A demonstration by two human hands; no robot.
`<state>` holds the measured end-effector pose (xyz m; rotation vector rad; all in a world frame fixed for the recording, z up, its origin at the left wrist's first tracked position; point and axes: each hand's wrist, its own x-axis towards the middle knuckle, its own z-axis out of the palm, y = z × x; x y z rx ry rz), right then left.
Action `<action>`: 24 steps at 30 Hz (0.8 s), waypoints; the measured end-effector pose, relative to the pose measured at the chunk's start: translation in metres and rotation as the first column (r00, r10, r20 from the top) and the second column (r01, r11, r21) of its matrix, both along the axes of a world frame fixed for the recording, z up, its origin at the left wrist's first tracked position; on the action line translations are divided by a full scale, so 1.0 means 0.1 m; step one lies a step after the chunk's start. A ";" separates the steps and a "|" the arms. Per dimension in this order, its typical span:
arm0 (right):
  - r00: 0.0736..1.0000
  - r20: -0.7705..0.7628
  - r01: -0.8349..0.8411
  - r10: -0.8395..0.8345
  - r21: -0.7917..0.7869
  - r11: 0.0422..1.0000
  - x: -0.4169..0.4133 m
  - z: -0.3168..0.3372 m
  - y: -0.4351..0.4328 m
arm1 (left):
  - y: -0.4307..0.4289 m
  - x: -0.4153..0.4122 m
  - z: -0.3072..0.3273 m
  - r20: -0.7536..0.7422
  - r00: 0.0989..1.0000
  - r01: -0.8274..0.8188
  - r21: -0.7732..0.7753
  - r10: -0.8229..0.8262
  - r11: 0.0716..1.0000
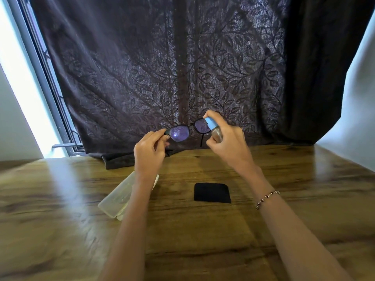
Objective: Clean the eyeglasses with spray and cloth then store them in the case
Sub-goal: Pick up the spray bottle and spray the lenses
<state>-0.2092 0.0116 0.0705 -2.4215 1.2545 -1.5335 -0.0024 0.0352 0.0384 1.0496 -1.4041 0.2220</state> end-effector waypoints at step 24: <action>0.994 0.022 0.112 -0.112 -0.030 0.993 -0.02 -0.01 0.05 | -0.04 0.03 -0.03 -0.002 1.000 0.007 -0.009 -0.007 1.000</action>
